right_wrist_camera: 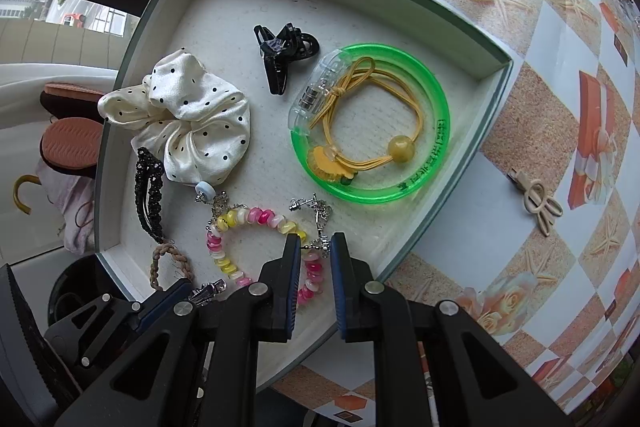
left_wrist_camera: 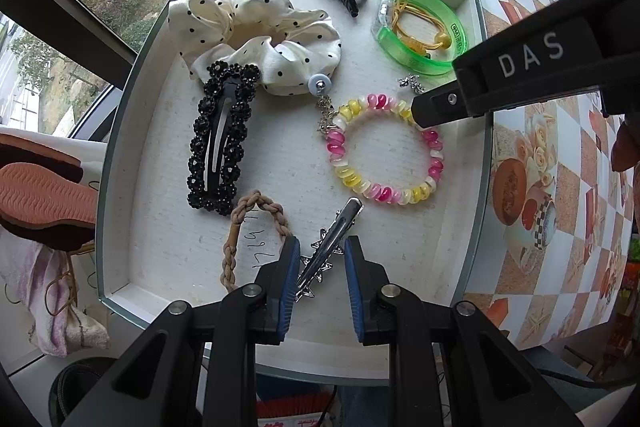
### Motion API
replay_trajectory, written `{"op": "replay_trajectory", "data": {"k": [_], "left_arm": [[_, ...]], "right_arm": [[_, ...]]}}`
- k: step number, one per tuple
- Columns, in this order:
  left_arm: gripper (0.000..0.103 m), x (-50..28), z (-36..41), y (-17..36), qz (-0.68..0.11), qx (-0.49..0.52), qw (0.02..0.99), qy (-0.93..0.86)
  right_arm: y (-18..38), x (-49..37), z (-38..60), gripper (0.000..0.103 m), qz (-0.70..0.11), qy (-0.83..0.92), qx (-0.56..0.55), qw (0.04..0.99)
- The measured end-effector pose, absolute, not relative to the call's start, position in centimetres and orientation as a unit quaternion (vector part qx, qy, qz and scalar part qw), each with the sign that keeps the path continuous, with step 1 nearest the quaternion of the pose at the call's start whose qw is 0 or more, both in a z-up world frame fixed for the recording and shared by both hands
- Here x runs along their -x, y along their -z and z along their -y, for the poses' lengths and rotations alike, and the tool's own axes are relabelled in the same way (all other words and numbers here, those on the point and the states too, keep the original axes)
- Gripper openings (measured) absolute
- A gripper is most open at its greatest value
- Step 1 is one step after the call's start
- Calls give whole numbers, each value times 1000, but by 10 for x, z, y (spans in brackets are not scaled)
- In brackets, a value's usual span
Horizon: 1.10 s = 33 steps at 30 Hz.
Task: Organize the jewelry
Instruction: 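Open the right tool to drop the charm while the left tool releases the spiked clip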
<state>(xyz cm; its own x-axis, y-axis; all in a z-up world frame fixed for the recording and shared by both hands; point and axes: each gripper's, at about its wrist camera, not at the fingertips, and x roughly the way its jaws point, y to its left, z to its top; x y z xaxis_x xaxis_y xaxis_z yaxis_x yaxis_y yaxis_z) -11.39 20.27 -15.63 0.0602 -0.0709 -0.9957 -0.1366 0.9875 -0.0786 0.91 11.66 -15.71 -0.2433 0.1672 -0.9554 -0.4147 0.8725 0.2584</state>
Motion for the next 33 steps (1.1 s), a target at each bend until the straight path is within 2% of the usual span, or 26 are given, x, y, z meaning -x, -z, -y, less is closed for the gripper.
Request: {"op": "replay_trajectory", "data": {"k": [12,15,17,19,33], "left_arm": [[26,117,-203,151,-684,70,725,-29],[27,117,-203,147,-683,64,727,-30],[27,117,-201,143,-681,57,729,-32],[27,117,-201,137,-679,49,732,-35],[27,110,-213,114,-678,53,732,-52]], "right_arm": [[159,-8,-116,19,-757,-239,80,603],[154,-8,-115,24,-755,-241,73,605],[147,-9,-114,36,-751,-244,69,610],[138,-10,-112,41,-744,-248,65,617],[109,-10,-89,52,-728,-232,68,642]]}}
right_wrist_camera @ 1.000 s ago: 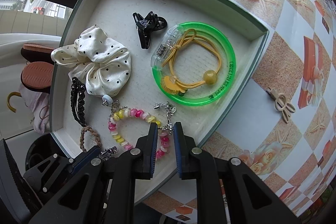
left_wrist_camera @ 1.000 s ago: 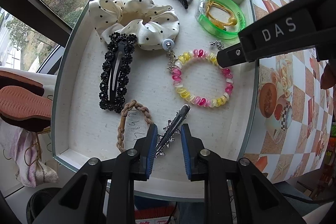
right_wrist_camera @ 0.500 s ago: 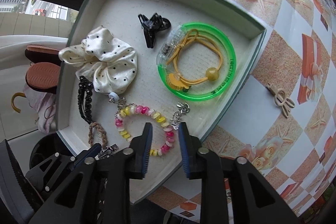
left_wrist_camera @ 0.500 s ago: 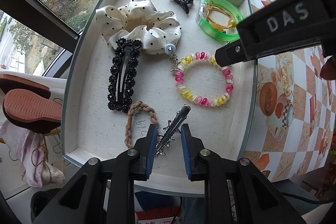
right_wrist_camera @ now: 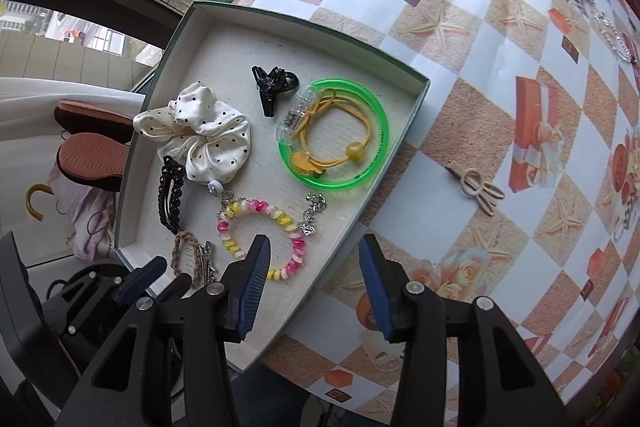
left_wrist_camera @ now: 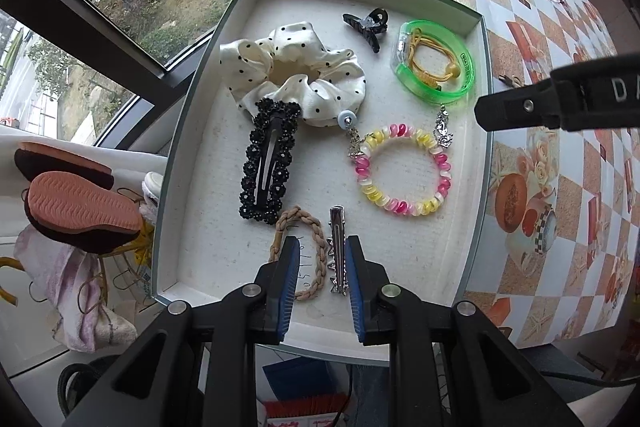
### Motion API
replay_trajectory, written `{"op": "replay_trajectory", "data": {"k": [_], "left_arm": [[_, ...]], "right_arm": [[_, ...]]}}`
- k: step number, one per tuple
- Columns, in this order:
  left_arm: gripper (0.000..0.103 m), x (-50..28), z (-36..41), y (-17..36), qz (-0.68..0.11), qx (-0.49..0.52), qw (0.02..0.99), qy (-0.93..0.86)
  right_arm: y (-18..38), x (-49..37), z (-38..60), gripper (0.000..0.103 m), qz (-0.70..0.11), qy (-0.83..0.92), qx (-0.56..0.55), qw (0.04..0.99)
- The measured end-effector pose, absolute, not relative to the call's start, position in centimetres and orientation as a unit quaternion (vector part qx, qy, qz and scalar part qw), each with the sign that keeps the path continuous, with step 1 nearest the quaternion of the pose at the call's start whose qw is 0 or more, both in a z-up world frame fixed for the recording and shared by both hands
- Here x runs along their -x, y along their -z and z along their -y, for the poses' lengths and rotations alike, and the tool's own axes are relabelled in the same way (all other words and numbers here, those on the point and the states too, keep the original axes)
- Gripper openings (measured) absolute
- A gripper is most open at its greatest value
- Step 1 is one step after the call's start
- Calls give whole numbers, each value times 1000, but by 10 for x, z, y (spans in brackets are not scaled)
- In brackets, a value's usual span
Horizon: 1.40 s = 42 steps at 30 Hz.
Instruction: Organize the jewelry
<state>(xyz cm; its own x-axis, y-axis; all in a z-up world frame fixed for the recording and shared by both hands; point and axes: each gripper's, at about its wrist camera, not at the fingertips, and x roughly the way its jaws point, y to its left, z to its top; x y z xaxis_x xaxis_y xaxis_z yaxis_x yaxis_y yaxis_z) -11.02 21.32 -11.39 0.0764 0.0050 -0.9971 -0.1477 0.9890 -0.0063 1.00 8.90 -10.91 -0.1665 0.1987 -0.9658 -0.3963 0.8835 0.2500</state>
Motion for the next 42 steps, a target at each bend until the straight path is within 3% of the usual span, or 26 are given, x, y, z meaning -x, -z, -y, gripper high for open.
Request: {"op": "replay_trajectory", "data": {"k": [5,6,7,8,16,21,23,42], "left_arm": [[30,107,-212,108,-683,61,727,-44],[60,107,-212,106,-682,61,727,-44],[97,107,-213,105,-680,59,729,-48],[103,107,-213,102,-676,55,733,-54],[103,103,-212,96,-674,38,734,-69],[103,103,-221,88,-660,53,745,-81],[103,101,-224,87,-662,56,743,-86],[103,109,-254,24,-608,99,774,-148]], "right_arm": [[109,-8,-83,54,-731,-229,70,639],[108,-7,-82,54,-731,-228,70,640],[107,-7,-79,54,-730,-227,69,640],[106,-8,-78,54,-730,-227,68,641],[93,-11,-68,57,-720,-220,75,654],[74,-5,-78,69,-687,-224,109,682],[66,-2,-82,86,-671,-225,124,695],[-1,3,-94,90,-591,-220,148,762]]}}
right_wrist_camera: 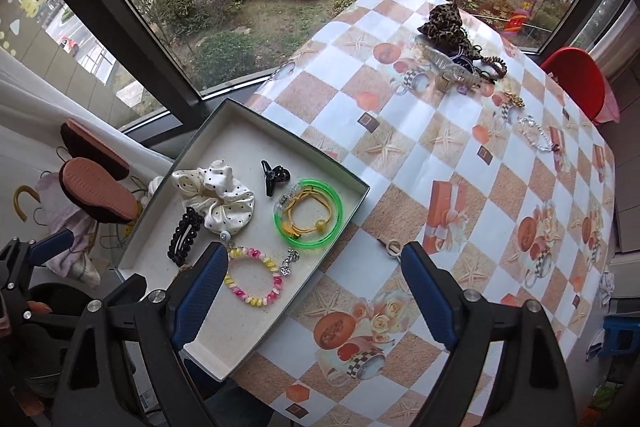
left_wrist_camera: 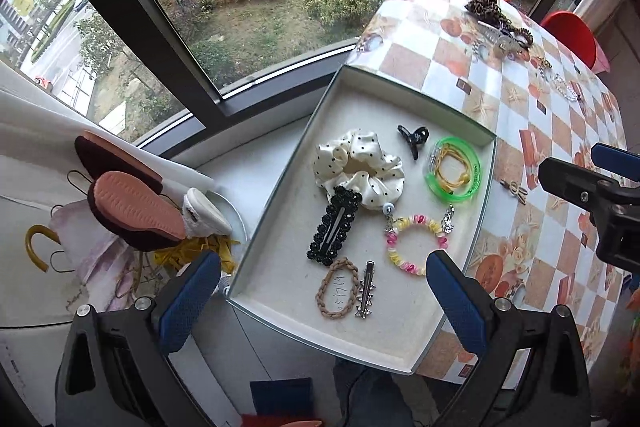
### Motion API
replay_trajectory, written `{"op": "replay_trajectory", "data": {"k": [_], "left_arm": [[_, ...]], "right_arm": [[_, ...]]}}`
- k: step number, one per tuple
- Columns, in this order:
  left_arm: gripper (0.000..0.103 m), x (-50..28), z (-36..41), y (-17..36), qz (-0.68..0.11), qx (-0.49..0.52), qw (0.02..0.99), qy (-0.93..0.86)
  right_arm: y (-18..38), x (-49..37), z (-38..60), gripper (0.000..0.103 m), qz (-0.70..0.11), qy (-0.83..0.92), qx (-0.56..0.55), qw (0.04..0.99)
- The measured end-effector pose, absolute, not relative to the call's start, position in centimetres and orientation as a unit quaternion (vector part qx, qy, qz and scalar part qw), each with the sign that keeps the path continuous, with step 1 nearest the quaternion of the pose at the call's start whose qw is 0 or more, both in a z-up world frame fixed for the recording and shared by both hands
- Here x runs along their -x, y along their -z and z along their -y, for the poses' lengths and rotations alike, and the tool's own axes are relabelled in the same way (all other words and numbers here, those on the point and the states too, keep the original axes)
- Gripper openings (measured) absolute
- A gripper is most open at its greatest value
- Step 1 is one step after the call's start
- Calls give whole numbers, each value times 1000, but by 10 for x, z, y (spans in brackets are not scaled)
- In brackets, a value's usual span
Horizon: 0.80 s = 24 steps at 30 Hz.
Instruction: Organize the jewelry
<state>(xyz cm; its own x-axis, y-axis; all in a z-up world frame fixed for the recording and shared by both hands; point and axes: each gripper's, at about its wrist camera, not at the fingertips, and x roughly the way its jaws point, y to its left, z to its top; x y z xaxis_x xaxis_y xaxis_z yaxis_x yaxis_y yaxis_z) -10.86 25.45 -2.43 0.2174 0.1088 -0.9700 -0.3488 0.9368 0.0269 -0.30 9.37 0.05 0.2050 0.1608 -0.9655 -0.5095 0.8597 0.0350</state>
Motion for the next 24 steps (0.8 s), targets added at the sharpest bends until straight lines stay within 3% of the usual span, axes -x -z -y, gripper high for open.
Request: {"op": "replay_trajectory", "data": {"k": [24], "left_arm": [[103,108,-256,11,-601,89,776,-169]], "right_arm": [[-9,5,-97,90,-594,-211,162,759]]}}
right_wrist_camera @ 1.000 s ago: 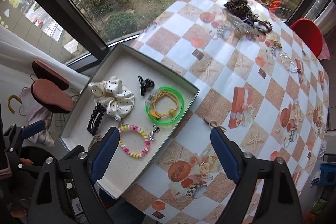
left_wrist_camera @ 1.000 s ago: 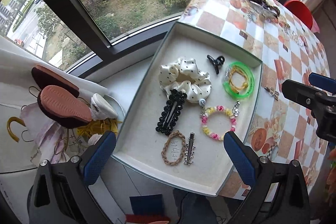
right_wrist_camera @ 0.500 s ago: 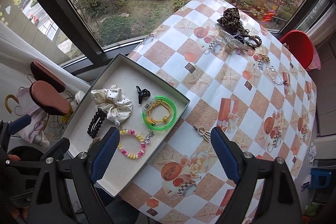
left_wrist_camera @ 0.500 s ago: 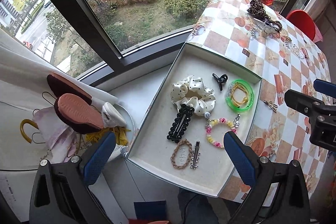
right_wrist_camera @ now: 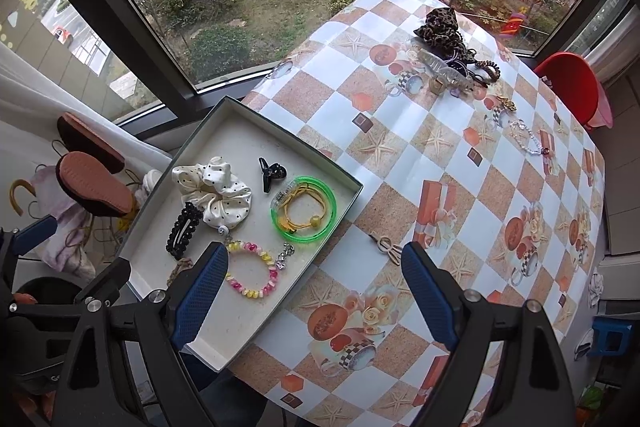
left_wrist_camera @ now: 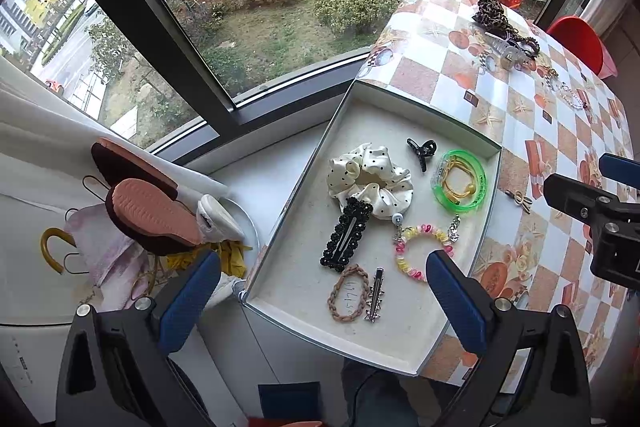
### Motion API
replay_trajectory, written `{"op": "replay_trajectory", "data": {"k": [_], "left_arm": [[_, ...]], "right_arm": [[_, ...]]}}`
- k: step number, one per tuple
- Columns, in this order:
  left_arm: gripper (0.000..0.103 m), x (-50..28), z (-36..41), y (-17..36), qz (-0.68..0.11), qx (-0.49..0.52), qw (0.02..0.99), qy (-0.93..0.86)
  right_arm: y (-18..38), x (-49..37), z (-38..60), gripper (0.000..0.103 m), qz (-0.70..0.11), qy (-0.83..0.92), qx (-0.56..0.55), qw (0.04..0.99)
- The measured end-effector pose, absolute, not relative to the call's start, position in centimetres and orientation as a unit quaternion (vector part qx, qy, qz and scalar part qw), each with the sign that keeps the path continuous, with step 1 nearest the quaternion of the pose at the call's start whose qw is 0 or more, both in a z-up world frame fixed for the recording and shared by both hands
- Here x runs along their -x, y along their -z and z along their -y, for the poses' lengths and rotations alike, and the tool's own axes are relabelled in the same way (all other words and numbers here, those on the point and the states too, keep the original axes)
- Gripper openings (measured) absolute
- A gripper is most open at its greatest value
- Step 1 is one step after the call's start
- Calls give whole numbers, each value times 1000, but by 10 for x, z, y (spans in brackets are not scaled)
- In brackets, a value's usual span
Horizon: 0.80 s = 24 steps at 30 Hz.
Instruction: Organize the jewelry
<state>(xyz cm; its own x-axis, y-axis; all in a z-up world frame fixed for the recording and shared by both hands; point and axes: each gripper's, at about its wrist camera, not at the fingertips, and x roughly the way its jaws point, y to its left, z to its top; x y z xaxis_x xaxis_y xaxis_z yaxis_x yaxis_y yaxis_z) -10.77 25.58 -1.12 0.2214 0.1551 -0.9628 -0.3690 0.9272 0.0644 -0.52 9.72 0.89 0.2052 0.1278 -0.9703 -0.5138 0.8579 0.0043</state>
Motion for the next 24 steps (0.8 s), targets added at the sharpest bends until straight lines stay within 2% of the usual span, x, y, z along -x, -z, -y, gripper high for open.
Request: {"op": "replay_trajectory", "data": {"k": [24], "left_arm": [[103,108,-257,13,-602,88,776,-169]], "right_arm": [[-11,4,-98,90,-592,-207,161,762]]}}
